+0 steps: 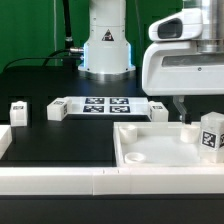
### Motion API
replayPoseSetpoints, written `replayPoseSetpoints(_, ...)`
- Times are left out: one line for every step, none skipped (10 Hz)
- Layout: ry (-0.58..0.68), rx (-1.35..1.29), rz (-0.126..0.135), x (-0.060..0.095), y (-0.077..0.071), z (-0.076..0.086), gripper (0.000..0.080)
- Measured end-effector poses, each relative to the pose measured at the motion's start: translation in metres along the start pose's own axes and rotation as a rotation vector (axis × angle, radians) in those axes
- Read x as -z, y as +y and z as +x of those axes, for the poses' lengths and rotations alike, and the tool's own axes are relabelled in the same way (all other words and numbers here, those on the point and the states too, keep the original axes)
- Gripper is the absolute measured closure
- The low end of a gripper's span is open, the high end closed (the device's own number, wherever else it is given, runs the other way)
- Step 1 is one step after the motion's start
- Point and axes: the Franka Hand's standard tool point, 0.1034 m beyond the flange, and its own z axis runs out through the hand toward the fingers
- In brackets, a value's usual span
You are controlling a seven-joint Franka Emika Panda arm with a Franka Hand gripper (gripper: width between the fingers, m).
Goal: Assemble square table
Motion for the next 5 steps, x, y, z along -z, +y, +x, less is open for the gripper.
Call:
replayPoseSetpoints(0.000, 0.139, -0.007, -0.0004, 0.0006, 0.0001, 0.0150)
replayPoseSetpoints(-0.001, 0.263, -0.013, -0.0007, 0.0010, 0.0002, 0.0150)
replayPoseSetpoints(0.000, 0.344, -0.018, -0.0003, 0.0005, 0.0006, 0.0150)
replayPoseSetpoints(-0.001, 0.418, -0.021, -0.0002, 0.0010, 0.0008, 0.0150)
replayPoseSetpoints(-0.002, 0.502, -0.022, -0.0002, 0.0025, 0.0012, 0.0150)
